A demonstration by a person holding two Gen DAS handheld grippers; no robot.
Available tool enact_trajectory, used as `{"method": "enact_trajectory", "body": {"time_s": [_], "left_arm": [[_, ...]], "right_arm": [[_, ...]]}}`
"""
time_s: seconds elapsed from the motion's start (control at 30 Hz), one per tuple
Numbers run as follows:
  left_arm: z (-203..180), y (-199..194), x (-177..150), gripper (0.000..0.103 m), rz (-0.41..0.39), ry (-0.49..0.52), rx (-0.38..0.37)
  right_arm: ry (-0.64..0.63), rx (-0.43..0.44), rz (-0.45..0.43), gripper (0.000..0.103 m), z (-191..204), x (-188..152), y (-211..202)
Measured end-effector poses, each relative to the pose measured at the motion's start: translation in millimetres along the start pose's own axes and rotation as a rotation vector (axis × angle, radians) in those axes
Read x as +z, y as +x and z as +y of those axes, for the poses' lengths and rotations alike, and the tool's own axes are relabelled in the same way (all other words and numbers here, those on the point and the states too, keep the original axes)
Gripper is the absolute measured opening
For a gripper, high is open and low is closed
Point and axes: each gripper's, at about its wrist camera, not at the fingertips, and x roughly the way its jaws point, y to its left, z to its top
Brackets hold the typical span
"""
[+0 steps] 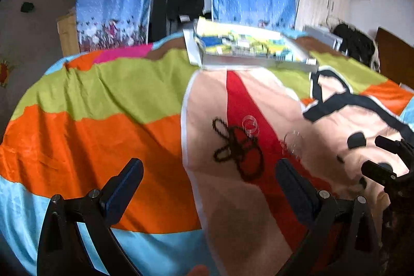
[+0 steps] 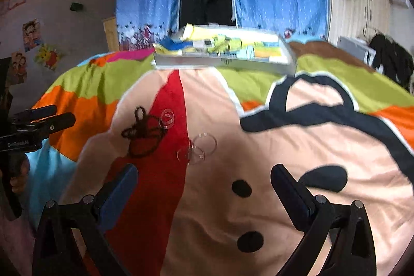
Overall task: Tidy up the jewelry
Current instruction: 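Move both tools back over the bead bracelets and hoops on the bed, then grasp the black bead bracelet with the left tool while the right tool grasps the red one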
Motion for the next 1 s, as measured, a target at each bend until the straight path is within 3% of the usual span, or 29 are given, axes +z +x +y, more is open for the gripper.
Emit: {"method": "enact_trajectory", "body": {"time_s": [0.47, 1.0], "left_arm": [[19.2, 44.9, -1.8, 0.100, 0.149, -0.068, -0.025], [9.5, 58.5, 1.7, 0.100, 0.153, -0.020, -0.102]], "right_arm": [[0.049, -0.002, 0.128, 0.103, -2.7, -24.0, 41.9], [0.082, -0.018, 0.177, 0.103, -8.3, -30.0, 60.6]]}}
